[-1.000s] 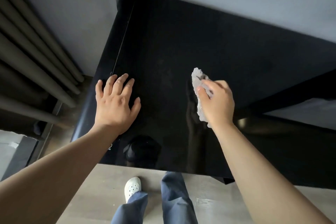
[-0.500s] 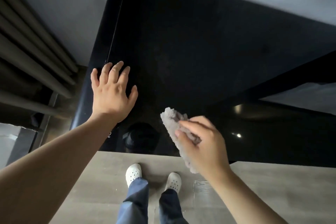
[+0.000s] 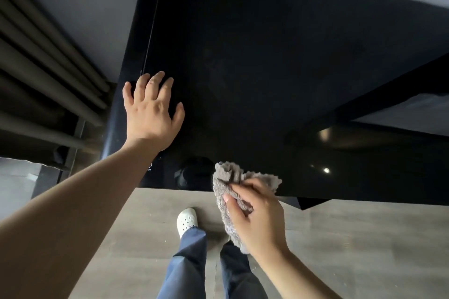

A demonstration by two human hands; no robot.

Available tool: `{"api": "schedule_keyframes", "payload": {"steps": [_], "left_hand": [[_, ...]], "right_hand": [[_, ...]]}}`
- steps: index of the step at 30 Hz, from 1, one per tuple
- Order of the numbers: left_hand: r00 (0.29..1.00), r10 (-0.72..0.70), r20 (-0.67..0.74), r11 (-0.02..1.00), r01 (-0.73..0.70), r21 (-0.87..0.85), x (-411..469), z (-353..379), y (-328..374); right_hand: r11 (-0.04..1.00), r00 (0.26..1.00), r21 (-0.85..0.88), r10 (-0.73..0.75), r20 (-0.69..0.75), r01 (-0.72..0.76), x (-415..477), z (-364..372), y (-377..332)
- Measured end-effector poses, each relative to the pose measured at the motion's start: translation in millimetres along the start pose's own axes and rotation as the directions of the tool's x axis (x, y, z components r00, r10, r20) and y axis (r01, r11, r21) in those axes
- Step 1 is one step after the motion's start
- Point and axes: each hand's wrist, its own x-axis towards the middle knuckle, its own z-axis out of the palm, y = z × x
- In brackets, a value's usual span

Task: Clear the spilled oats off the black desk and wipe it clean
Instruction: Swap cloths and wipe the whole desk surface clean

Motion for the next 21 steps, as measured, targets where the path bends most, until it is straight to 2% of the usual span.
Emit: {"api": "schedule_keyframes", "payload": {"steps": [4,9,13,18,21], "left_hand": [[1.0,0.006,0.025,1.0,-0.005,-0.009,-0.1,-0.4,-0.4],[0.999,-0.003,0.042,0.999,0.004,-0.039,0.9,-2.9,-0.5],[0.999,-0.007,-0.046,0.996,0.003,-0.087,17.6,-9.2,-6.7],[0.995,-0.082,-0.058,0.993,0.076,-0.093,76.9,-10.2,-28.0],[0.988,-0.151,0.032,0.984,0.154,-0.09,114.9,-2.8,-35.4]], "right_hand": [[0.983,0.997,0.167,0.081,0.015,-0.082,12.5,-15.0,-12.2],[0.973,0.977,0.224,0.102,-0.187,-0.059,79.8,-40.9,-27.3],[0.948,0.945,0.307,0.174,-0.276,-0.085,136.1,-52.2,-29.0],[0.963,0.956,0.247,0.17,-0.24,-0.109,204.8,-48.2,-19.9],[0.978,0.965,0.193,0.126,-0.23,-0.082,251.8,-38.9,-16.1]]}}
